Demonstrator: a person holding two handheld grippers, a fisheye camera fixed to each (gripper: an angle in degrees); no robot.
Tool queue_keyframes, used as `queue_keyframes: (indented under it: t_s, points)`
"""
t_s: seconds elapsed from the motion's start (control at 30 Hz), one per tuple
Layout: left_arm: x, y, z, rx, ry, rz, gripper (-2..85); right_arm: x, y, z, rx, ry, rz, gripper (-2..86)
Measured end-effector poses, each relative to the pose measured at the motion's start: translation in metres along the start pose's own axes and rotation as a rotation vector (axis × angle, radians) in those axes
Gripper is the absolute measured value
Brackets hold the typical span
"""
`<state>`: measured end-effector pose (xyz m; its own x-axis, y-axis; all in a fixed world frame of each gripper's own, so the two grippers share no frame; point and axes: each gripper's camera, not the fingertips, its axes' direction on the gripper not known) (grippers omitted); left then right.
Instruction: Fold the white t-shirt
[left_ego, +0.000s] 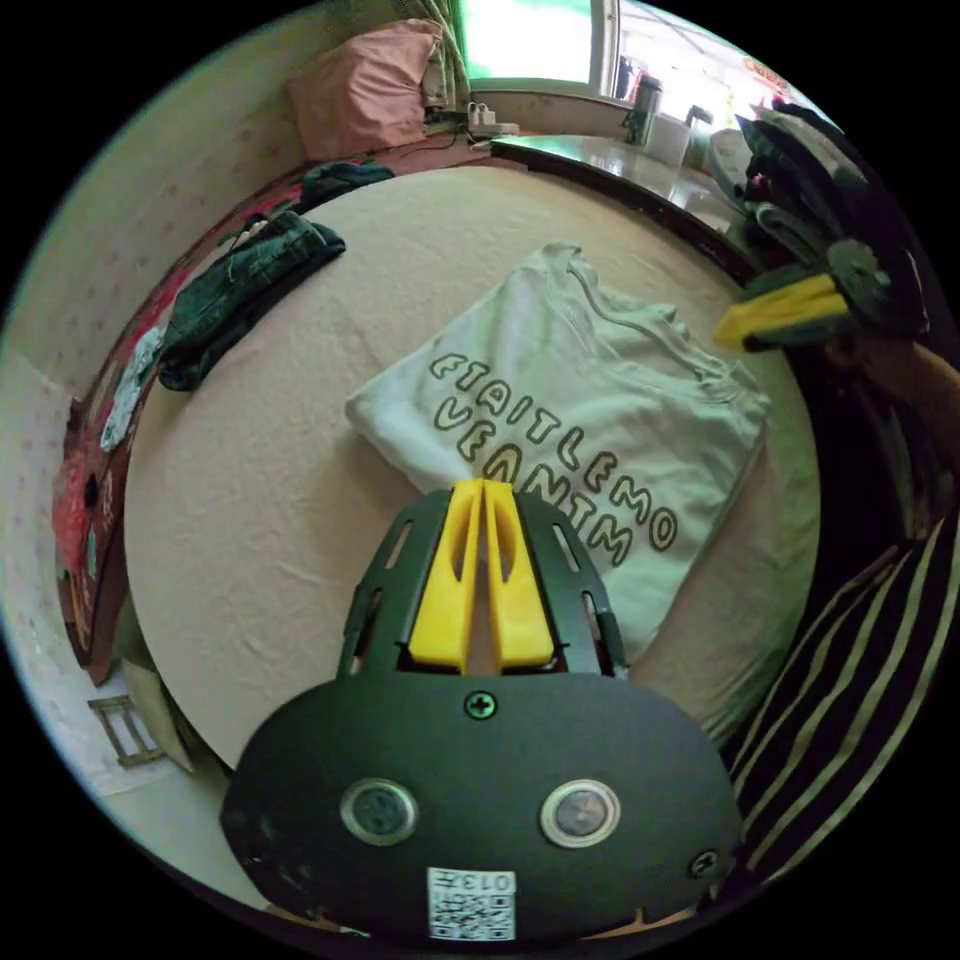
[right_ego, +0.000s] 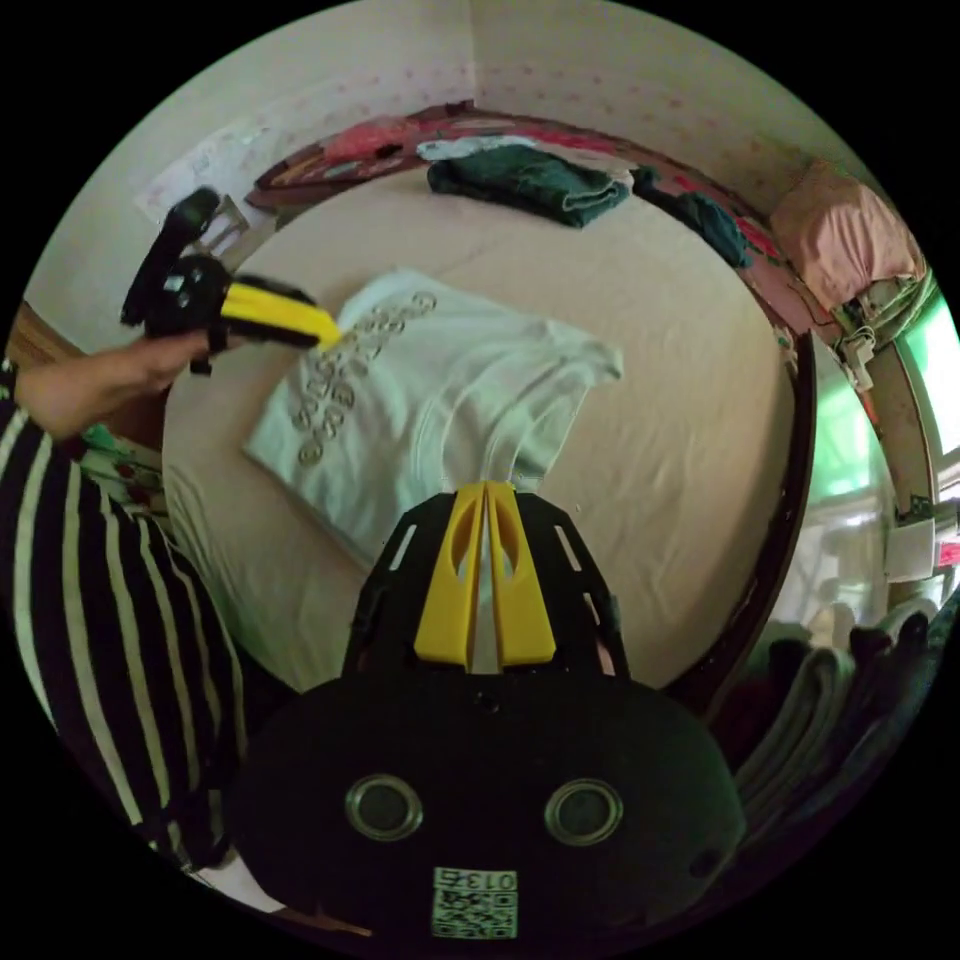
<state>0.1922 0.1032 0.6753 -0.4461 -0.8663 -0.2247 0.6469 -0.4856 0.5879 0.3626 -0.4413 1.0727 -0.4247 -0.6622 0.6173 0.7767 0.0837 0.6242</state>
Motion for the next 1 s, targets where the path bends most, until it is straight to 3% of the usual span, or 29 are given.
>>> queue_keyframes:
  t_s: [0.1,0.2,0.3,0.43,0.7,0.83,1.0]
  points:
    - [-0.012,0.003,0.003,0.006,0.017,-0.037,0.7,-0.016,0.023,0.026,-0.151,0.027,0.023,0.6]
    - [-0.027,0.001,-0.001,-0.017,0.075,-0.072,2.8,-0.008,0.035,0.014,-0.036,-0.007,0.154,1.9]
    - [-0.056,0.013,-0.012,0.051,0.197,-0.245,11.2,0.009,0.043,-0.001,0.095,-0.016,0.271,6.7]
    - [-0.086,0.026,-0.008,0.068,0.311,-0.395,14.3,0.044,0.038,0.001,0.194,-0.176,0.430,9.3]
    - [-0.110,0.014,0.013,0.011,0.431,-0.462,16.0,0.063,-0.009,0.023,0.159,-0.127,0.379,11.1]
    - [-0.102,0.013,0.010,0.003,0.393,-0.454,14.6,0.057,-0.007,0.041,0.046,-0.152,0.378,11.3]
    - [-0.094,0.014,0.004,-0.019,0.351,-0.449,11.5,0.037,0.015,0.039,0.045,-0.104,0.381,11.4]
